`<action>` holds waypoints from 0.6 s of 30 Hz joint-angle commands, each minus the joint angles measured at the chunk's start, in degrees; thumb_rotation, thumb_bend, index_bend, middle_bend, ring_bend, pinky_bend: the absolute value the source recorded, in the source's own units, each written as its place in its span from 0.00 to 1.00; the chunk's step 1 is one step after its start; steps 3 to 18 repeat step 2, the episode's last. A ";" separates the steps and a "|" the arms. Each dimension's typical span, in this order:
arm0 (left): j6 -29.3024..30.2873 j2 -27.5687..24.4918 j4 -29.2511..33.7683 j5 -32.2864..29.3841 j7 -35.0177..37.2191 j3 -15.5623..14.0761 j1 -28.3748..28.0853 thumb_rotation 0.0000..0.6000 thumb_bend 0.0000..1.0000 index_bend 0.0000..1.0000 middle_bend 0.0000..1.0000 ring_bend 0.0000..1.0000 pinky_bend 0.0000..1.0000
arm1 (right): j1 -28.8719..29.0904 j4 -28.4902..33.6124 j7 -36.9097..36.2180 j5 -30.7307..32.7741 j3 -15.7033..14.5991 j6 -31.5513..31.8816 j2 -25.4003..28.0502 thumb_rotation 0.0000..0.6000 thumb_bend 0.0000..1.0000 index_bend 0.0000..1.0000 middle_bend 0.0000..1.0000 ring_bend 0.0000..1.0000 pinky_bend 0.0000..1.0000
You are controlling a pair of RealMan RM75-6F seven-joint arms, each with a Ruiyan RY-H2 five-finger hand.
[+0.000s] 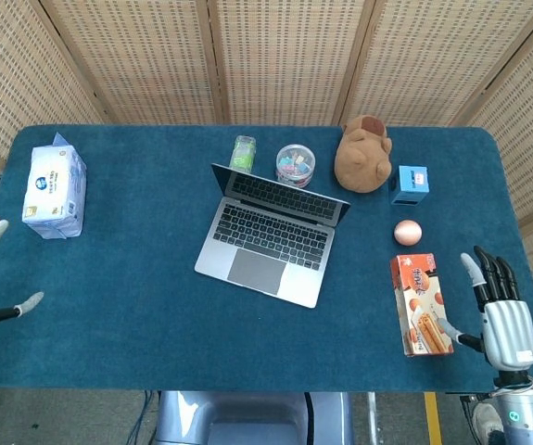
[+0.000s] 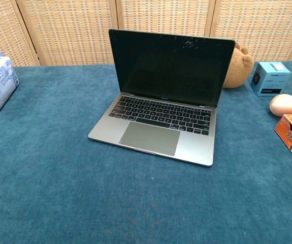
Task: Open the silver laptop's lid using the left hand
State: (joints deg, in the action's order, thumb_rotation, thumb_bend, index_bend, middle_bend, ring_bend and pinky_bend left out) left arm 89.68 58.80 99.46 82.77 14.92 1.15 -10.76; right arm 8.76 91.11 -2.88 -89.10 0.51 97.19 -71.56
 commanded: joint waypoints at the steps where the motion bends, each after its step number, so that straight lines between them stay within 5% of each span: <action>1: 2.62 3.26 -4.19 4.23 1.88 -2.73 2.87 1.00 0.00 0.00 0.00 0.00 0.00 | -0.65 0.40 1.12 -0.87 0.39 0.52 -0.11 1.00 0.00 0.02 0.00 0.00 0.00; 18: 2.77 3.92 -5.03 4.73 2.03 -2.96 3.18 1.00 0.00 0.00 0.00 0.00 0.00 | -0.76 0.40 1.28 -1.07 0.41 0.45 -0.04 1.00 0.00 0.02 0.00 0.00 0.00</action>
